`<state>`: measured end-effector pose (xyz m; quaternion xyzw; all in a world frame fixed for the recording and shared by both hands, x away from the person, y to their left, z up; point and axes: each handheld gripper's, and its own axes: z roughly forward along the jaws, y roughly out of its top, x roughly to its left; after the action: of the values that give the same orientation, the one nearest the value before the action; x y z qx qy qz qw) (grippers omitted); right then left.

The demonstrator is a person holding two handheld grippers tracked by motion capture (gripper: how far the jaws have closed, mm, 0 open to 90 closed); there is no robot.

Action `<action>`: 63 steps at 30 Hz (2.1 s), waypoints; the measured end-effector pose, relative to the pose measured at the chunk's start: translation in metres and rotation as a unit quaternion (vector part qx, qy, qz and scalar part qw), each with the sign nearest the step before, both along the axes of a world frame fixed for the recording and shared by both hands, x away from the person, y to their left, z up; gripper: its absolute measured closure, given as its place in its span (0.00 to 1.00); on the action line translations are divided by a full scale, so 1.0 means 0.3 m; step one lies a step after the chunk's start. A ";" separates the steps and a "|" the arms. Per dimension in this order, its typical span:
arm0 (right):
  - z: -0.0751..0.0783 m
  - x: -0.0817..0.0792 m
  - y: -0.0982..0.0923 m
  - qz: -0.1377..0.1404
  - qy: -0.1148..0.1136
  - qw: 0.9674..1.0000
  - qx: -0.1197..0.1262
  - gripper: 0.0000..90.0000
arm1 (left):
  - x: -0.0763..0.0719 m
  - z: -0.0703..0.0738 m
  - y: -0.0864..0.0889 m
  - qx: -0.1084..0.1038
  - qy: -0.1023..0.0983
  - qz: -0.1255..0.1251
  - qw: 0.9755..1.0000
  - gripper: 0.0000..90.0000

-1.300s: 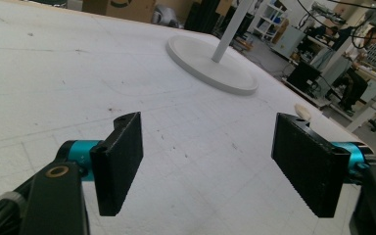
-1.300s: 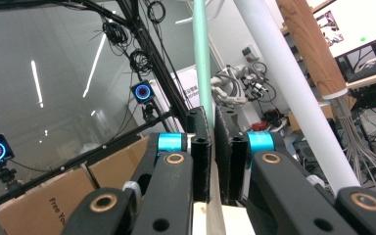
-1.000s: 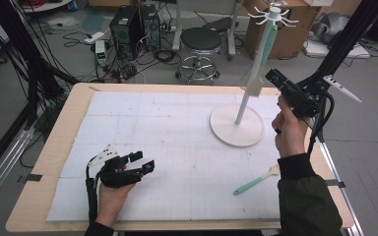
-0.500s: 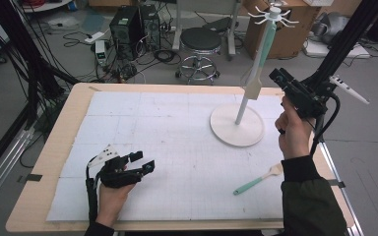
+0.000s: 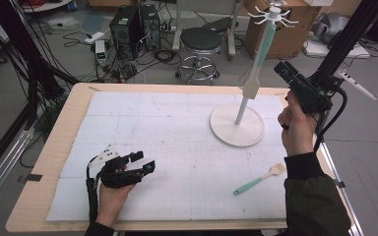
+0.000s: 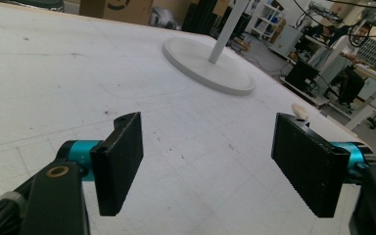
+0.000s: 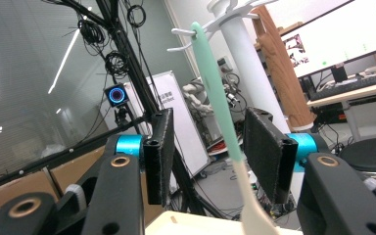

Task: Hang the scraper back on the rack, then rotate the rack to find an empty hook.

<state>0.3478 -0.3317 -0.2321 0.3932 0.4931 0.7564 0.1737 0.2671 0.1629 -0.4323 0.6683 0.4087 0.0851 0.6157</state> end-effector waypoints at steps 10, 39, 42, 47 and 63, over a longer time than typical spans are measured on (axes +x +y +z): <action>0.000 0.004 -0.008 -0.001 -0.001 1.000 0.008 0.60 | 0.000 0.000 0.000 0.000 0.000 0.001 1.000 0.31; 0.063 0.077 -0.028 -0.006 -0.012 0.999 0.052 0.71 | 0.001 0.002 0.006 -0.005 -0.002 0.002 1.000 0.31; 0.064 0.089 -0.032 -0.004 -0.012 0.998 0.056 0.76 | 0.002 0.001 0.008 -0.005 -0.002 0.002 1.000 0.31; 0.067 0.107 -0.039 -0.003 -0.016 0.998 0.062 0.83 | 0.002 -0.001 0.011 -0.002 -0.001 0.003 1.000 0.31; 0.083 0.165 -0.047 0.005 -0.015 0.995 0.097 1.00 | 0.004 -0.002 0.021 -0.005 -0.004 0.011 1.000 0.31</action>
<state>0.3973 -0.3458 -0.2072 0.3944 0.4171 0.8071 0.1382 0.2683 0.1691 -0.4329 0.6602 0.4140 0.0929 0.6197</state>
